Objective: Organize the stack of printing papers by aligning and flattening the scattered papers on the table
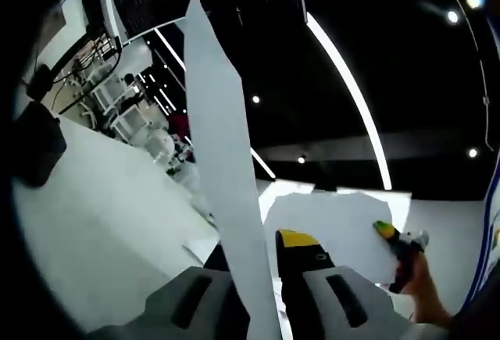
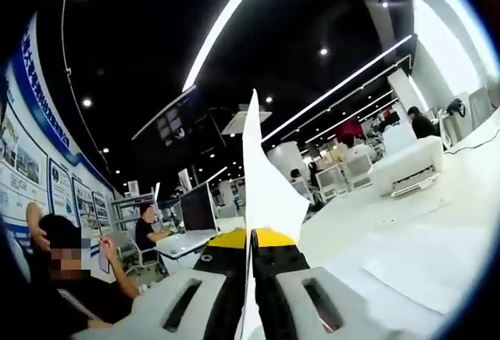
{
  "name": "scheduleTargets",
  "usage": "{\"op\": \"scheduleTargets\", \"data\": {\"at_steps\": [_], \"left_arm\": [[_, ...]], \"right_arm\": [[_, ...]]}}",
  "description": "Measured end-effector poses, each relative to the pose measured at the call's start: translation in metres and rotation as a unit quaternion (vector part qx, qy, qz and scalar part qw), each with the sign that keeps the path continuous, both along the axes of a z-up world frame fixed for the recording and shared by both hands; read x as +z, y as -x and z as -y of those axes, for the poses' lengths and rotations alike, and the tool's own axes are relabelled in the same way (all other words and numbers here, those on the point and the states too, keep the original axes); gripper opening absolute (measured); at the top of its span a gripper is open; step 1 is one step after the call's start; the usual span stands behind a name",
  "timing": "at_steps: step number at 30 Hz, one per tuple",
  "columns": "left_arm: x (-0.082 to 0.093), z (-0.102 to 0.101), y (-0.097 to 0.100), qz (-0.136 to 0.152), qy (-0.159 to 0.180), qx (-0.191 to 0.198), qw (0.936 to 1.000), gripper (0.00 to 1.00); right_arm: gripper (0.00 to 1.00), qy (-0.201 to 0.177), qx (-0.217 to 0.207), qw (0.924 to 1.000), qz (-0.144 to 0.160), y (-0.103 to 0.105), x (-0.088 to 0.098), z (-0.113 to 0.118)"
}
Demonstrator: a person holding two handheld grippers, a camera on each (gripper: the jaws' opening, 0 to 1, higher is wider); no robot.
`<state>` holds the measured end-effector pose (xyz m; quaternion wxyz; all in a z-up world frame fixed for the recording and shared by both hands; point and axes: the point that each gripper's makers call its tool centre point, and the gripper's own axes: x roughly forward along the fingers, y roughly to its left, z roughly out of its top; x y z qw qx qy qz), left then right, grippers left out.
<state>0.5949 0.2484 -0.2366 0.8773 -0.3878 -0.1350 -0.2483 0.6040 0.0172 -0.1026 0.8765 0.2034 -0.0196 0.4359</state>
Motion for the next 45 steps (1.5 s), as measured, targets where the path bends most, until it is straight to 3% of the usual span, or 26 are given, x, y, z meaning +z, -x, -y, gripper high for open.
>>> {"op": "scheduleTargets", "data": {"at_steps": [14,17,27,29,31,39,45], "left_arm": [[0.000,0.000,0.000,0.000,0.000,-0.002,1.0000,0.12],[0.000,0.000,0.000,0.000,0.002,-0.002,1.0000,0.12],[-0.001,0.000,0.000,0.000,0.002,-0.003,1.0000,0.12],[-0.001,-0.001,0.000,0.000,0.002,-0.003,1.0000,0.12],[-0.001,-0.001,0.000,0.000,0.002,-0.003,1.0000,0.12],[-0.001,-0.001,-0.001,-0.001,0.001,-0.003,1.0000,0.12],[-0.001,-0.001,-0.001,-0.001,0.001,-0.003,1.0000,0.12]], "right_arm": [[0.00,-0.014,0.048,0.9983,0.031,0.021,0.032,-0.032],[0.00,-0.052,0.087,0.9946,0.023,0.032,0.044,-0.040],[0.00,-0.078,0.113,0.9904,0.014,0.042,0.050,-0.045],[0.00,-0.063,0.085,0.9943,0.016,0.029,0.040,-0.040],[0.00,-0.056,0.064,0.9963,-0.003,0.014,0.020,-0.035],[0.00,-0.055,0.026,0.9965,-0.057,-0.012,-0.032,-0.025],[0.00,-0.053,0.011,0.9958,-0.074,-0.024,-0.049,-0.020]]}}
